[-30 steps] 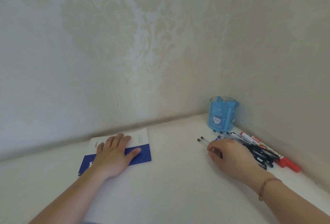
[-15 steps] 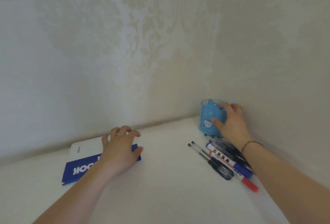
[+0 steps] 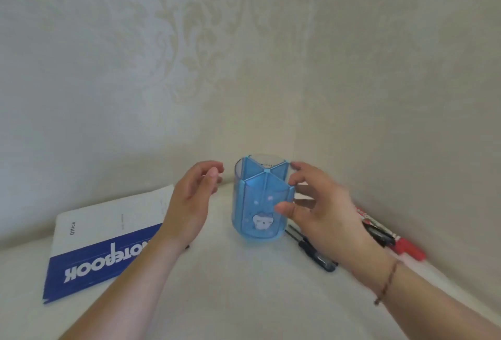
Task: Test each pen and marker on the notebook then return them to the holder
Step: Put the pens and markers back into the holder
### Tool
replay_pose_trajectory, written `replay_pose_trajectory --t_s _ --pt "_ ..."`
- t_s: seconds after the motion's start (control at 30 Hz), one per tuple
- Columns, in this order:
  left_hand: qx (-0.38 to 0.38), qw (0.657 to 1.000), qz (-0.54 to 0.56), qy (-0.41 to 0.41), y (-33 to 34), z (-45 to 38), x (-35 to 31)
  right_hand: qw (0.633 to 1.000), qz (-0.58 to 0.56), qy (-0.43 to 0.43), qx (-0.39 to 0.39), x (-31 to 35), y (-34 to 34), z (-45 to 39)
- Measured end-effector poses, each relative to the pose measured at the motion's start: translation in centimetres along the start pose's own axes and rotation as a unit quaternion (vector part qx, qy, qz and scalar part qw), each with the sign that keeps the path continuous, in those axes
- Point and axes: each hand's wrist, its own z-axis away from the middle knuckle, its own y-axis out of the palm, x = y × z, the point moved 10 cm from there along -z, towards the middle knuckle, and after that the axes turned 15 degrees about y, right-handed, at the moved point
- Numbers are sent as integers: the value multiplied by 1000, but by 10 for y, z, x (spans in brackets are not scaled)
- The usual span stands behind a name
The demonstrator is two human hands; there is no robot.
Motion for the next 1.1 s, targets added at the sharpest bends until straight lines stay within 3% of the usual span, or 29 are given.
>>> replay_pose_trajectory --t_s 0.13,0.23,0.3,0.37,0.43,0.47,0.53,0.63,0.77,1.0,1.07,1.1 --pt "18 991 121 -53 15 12 19 996 88 -20 19 -8 31 34" --pt "31 989 138 -46 17 18 21 995 100 -14 8 -12 34 41" --pt "38 989 142 -35 17 21 19 993 113 11 41 -14 33 39" --pt "51 985 158 -40 19 23 21 986 168 15 2 -12 9 36" --pt "71 985 153 -45 24 25 22 957 279 35 -77 -20 -32 27" --pt "85 986 139 -44 28 27 22 932 343 87 -82 -35 -50 22" --pt "108 987 109 -41 35 29 22 888 417 195 -16 -74 -67 18" --pt "122 987 94 -37 39 31 21 869 425 253 35 -103 -65 19" --pt "144 984 101 -32 42 34 19 848 471 244 5 -106 -68 17" --pt "207 972 113 -13 60 46 10 815 542 203 28 -99 -51 24" --pt "205 972 112 2 58 44 7 824 524 212 36 -103 -51 23" --pt "201 973 110 8 57 42 5 850 480 214 31 -100 -52 20"
